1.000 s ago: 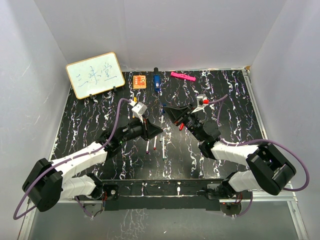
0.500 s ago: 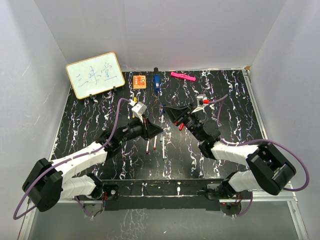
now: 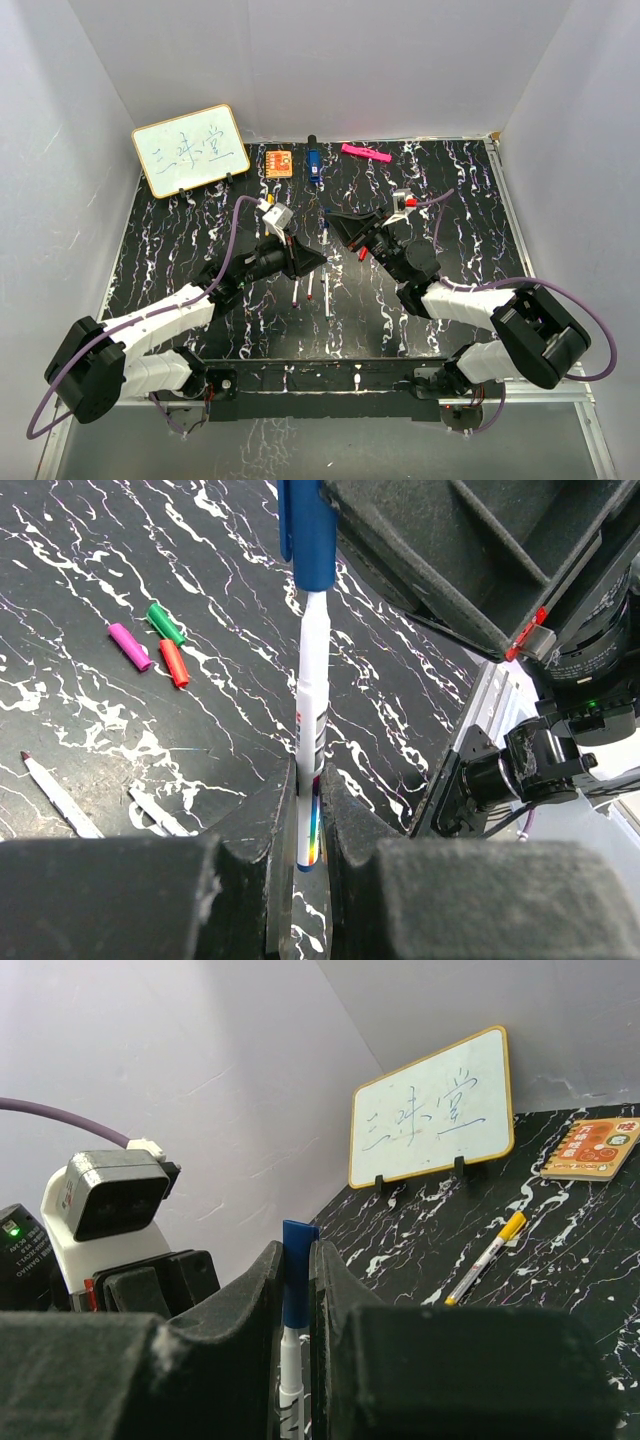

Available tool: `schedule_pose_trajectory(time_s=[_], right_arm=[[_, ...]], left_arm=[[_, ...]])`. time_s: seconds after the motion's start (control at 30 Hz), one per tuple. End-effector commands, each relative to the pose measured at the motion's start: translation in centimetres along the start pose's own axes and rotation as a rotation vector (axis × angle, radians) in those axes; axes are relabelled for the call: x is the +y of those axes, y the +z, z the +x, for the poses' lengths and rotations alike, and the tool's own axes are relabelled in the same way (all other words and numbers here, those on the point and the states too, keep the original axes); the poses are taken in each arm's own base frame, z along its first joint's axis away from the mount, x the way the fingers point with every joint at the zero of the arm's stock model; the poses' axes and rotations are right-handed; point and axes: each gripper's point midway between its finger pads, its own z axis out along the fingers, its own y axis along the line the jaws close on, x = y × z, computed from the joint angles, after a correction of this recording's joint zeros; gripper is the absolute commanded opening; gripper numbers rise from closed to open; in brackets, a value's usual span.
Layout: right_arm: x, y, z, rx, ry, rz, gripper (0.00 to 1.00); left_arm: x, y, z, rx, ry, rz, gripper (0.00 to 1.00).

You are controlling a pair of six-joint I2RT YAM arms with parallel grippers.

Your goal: Insert the pens into the pen caps

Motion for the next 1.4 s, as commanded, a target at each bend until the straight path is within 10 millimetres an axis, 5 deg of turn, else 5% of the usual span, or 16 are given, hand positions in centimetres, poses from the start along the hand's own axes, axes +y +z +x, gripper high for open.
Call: schedule_pose_trajectory(time_s=[0.0, 0.63, 1.37], right_arm=[[1.7, 0.5, -0.6, -0.018, -0.001, -0.065, 0.0], [2.3, -0.3, 1.7, 0.086, -0.013, -0.105, 0.0], [0.8, -0.8, 7.1, 0.293, -0.158, 0.009, 0.0]], left_arm=[[-1.3, 0.2, -2.6, -0.079, 0.025, 0.027, 0.0], [-1.4, -0.3, -5.2, -0.158, 0.026, -0.021, 0.0], [-2.0, -0.5, -11.5, -0.309, 0.122, -0.09, 0.0]])
